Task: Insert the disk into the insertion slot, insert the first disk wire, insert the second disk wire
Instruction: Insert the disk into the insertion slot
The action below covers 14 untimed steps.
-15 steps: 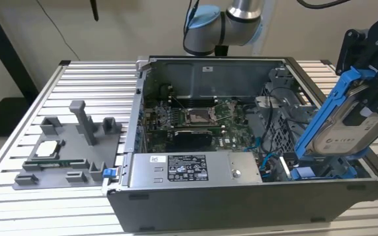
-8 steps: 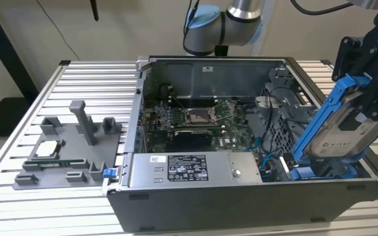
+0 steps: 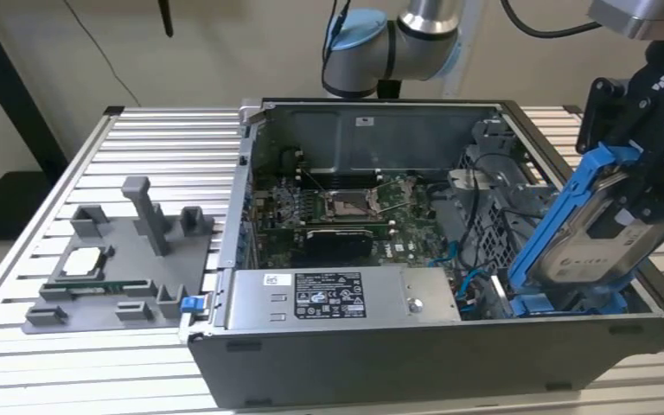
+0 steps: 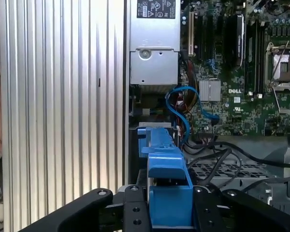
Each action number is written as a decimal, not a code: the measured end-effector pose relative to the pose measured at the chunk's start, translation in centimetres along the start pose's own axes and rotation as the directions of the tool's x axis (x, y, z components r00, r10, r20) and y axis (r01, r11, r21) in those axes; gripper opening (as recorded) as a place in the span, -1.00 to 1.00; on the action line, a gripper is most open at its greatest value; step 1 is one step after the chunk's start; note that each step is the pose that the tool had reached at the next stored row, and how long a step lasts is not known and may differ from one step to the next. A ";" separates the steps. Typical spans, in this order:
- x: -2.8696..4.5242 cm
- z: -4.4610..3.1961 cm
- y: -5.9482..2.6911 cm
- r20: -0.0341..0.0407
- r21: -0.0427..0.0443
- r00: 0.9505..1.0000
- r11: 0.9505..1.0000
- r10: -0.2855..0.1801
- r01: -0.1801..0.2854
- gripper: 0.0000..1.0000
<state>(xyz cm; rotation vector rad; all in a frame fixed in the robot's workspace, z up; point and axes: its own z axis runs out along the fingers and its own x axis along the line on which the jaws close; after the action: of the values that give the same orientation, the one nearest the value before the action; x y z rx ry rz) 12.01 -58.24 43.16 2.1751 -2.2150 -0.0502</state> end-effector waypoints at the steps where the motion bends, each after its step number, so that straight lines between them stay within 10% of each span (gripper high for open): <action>1: 0.00 0.13 -0.01 0.000 -0.001 1.000 1.000 0.000 0.000 -1.00; 14: -0.01 1.54 -0.10 0.000 -0.007 1.000 1.000 0.000 0.000 -1.00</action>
<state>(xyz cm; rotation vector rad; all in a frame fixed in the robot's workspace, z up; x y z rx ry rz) 12.04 -58.24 41.61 2.1715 -2.2112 -0.0577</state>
